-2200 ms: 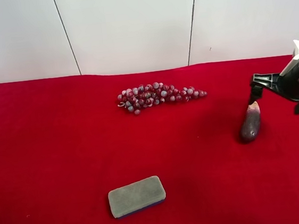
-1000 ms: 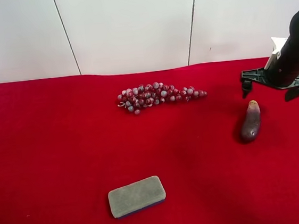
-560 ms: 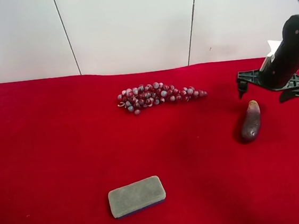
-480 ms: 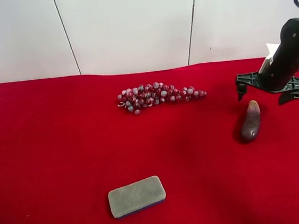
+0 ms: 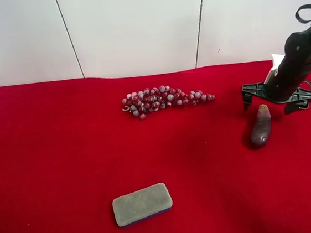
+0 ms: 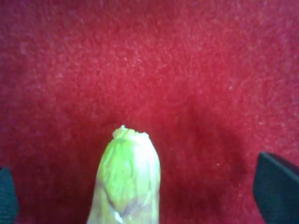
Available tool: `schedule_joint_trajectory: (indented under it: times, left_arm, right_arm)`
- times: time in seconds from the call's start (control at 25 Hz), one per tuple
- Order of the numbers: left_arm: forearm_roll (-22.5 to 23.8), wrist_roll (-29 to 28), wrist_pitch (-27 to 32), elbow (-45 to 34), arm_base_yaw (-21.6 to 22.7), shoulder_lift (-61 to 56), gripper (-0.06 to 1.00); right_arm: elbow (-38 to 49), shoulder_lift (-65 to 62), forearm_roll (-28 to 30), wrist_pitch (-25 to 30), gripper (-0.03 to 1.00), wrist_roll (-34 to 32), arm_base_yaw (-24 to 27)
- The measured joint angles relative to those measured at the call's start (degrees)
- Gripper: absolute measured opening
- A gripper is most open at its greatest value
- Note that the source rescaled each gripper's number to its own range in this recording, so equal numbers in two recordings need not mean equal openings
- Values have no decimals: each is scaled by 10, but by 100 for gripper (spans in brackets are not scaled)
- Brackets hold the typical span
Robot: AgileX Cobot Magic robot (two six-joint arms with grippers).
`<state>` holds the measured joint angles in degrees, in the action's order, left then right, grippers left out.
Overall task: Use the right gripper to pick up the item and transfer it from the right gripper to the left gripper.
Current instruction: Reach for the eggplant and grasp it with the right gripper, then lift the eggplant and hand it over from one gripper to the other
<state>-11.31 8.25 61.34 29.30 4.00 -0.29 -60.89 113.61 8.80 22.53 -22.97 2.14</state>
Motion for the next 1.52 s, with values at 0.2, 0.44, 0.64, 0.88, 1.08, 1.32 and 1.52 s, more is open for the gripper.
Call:
schedule_joint_trajectory:
  times: [0.2,0.44,0.64,0.88,1.08,1.32,1.52]
  left_arm:
    - [0,0,0,0,0,0,100]
    - [0,0,0,0,0,0,100]
    - [0,0,0,0,0,0,100]
    - [0,0,0,0,0,0,100]
    - [0,0,0,0,0,0,100]
    - [0,0,0,0,0,0,100]
    - [0,0,0,0,0,0,100]
  right_arm:
    - [0,8,0,-5,100,-2,0]
    - [0,8,0,-8,76,-2,0]
    - [0,8,1,-20,36,-2,0]
    - [0,8,1,-24,0,-2,0]
    - [0,8,0,-29,0,-2,0]
    - [0,4,-43,-42,0,3,0]
    - [0,-29,-152,-64,0,39,0]
